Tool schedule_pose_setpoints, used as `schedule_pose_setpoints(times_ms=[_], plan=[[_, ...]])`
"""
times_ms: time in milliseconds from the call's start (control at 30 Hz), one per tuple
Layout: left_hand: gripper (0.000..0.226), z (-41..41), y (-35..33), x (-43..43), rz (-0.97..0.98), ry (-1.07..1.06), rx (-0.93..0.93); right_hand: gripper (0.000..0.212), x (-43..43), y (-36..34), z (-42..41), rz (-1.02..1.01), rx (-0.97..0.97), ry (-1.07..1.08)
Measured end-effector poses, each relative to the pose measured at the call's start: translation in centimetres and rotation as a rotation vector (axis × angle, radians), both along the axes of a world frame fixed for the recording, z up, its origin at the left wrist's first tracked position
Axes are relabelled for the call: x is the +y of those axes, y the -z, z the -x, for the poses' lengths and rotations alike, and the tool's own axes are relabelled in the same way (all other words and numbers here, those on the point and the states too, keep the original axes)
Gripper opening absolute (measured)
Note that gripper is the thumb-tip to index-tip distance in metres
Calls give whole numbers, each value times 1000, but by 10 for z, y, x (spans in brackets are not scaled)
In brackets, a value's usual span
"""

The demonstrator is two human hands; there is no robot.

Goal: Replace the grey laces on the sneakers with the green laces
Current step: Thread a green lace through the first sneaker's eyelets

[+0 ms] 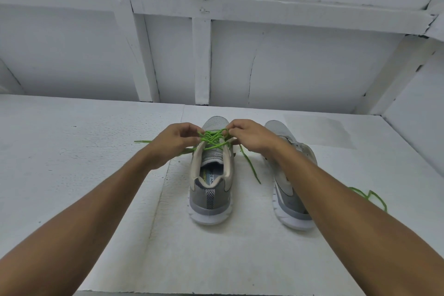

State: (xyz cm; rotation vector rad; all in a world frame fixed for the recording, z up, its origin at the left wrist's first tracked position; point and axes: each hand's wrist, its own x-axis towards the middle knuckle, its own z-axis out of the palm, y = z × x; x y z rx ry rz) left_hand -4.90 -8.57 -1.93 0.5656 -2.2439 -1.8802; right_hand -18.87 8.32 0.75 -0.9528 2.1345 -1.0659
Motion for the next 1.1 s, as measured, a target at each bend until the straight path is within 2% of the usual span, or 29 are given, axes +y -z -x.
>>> schedule_pose_setpoints(times_ms=[100, 200, 333, 433, 767, 867, 967, 1100], plan=[[14, 0, 1, 1, 72, -1, -15, 32, 2, 1, 2, -1, 20, -31], [12, 2, -1, 1, 77, -26, 10, 25, 1, 6, 0, -6, 114, -43], [13, 0, -1, 1, -92, -36, 50, 11, -1, 14, 3, -34, 183, -39], [14, -3, 0, 0, -161, -40, 63, 11, 0, 16, 6, -44, 203, -48], [8, -5, 0, -4, -114, 4, 11, 8, 0, 10, 6, -21, 183, -36], [3, -8, 3, -7, -85, 19, -6, 15, 2, 8, 7, 10, 108, -8], [7, -7, 4, -8, -68, 6, 3, 19, 3, 6, 7, 12, 97, -37], [14, -4, 2, -5, 58, 29, -23, 15, 3, 7, 8, -8, 125, -79]])
